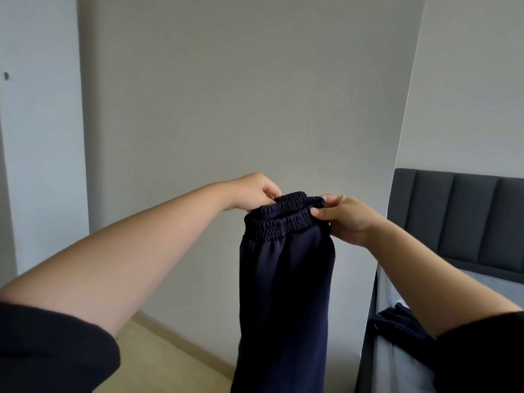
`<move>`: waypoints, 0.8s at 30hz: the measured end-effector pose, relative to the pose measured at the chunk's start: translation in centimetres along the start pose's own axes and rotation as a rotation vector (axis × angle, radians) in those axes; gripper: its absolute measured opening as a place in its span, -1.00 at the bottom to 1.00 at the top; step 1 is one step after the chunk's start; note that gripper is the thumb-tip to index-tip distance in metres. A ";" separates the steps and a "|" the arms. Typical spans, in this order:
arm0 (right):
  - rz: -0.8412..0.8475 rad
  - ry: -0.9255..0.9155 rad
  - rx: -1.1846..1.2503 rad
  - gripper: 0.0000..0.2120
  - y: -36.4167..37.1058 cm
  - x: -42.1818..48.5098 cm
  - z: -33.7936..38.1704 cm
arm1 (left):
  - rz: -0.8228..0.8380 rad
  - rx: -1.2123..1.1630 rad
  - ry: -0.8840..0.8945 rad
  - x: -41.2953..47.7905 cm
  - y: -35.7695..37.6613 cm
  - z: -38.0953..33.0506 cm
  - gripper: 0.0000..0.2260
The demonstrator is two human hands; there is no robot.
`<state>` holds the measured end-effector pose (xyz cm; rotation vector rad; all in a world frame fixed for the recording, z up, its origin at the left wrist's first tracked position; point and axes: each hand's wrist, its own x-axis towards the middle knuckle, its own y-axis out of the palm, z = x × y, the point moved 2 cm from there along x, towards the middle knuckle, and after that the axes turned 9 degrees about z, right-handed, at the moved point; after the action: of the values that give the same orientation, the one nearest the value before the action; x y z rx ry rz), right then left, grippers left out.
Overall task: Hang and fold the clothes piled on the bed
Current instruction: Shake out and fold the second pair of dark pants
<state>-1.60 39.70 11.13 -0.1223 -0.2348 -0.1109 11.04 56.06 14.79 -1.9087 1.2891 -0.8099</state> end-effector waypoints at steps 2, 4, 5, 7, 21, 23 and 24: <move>-0.006 0.021 -0.023 -0.76 0.0 -0.2 0.1 | 0.032 0.123 0.009 0.1 -0.1 -0.5 -0.76; -0.010 0.035 -0.048 -0.85 0.1 -0.3 -0.1 | 0.087 0.184 0.015 -0.1 -0.1 -0.9 -0.72; -0.011 0.040 -0.061 -0.88 0.1 -0.3 -0.2 | 0.125 0.206 0.006 -0.1 0.0 -1.0 -0.71; -0.028 0.043 -0.077 -0.90 0.2 -0.2 -0.5 | 0.193 0.229 -0.027 -0.2 0.3 -1.1 -0.72; -0.530 -0.125 0.064 -0.88 -2.0 -0.3 -1.8 | -0.233 0.056 0.157 0.5 3.5 0.9 -0.63; -0.527 -0.146 0.047 -0.87 -2.2 -0.4 -2.1 | -0.254 0.044 0.147 0.7 3.5 1.0 -0.75; -0.533 -0.156 0.036 -0.87 -2.3 -0.5 -2.1 | -0.259 0.037 0.151 0.8 3.5 1.0 -0.80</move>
<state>-1.92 37.20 9.22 -0.0300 -0.4216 -0.6279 10.26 54.57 11.52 -2.0436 1.1176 -1.1199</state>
